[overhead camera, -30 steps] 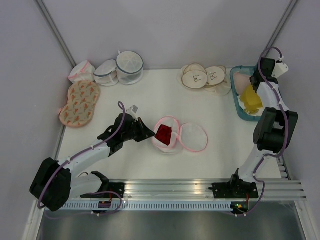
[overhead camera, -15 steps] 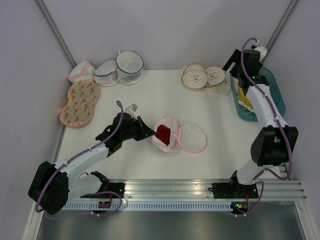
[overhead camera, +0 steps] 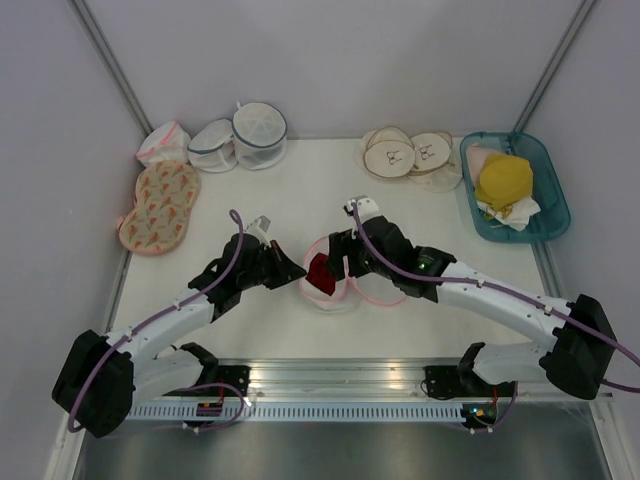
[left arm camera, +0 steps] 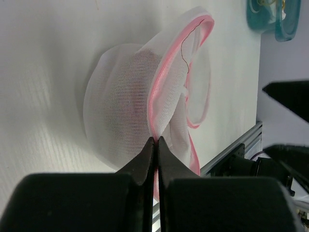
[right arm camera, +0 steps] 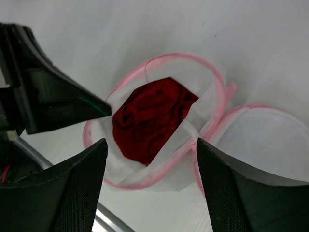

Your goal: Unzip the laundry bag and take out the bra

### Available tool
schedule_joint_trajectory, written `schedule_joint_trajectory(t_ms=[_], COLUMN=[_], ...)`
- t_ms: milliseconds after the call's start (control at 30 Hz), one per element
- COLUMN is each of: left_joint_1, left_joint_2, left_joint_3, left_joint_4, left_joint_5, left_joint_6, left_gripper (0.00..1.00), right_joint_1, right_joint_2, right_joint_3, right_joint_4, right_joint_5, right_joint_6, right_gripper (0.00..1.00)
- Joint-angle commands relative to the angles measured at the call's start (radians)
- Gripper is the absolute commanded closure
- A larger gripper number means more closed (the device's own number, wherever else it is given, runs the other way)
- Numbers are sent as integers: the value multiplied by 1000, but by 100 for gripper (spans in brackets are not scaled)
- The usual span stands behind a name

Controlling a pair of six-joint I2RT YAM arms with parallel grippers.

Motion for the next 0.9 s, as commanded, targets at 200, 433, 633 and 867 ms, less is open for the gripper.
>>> schedule_joint_trajectory(t_ms=[200, 433, 633, 867], left_joint_1=[5, 5, 6, 6], left_joint_2=[58, 30, -13, -18], left_joint_3=[-24, -40, -37, -37], left_joint_4=[16, -7, -52, -56], left_joint_5=[-47, -68, -96, -92], left_joint_6=[2, -1, 8, 8], left_gripper=[98, 98, 98, 98], right_joint_1=[105, 120, 122, 122], right_joint_2=[81, 241, 324, 459], right_joint_3=[-72, -11, 48, 102], right_joint_4=[146, 219, 216, 224], right_joint_5=[-6, -4, 31, -4], right_joint_6=[140, 155, 141, 124], right_gripper=[39, 46, 52, 52])
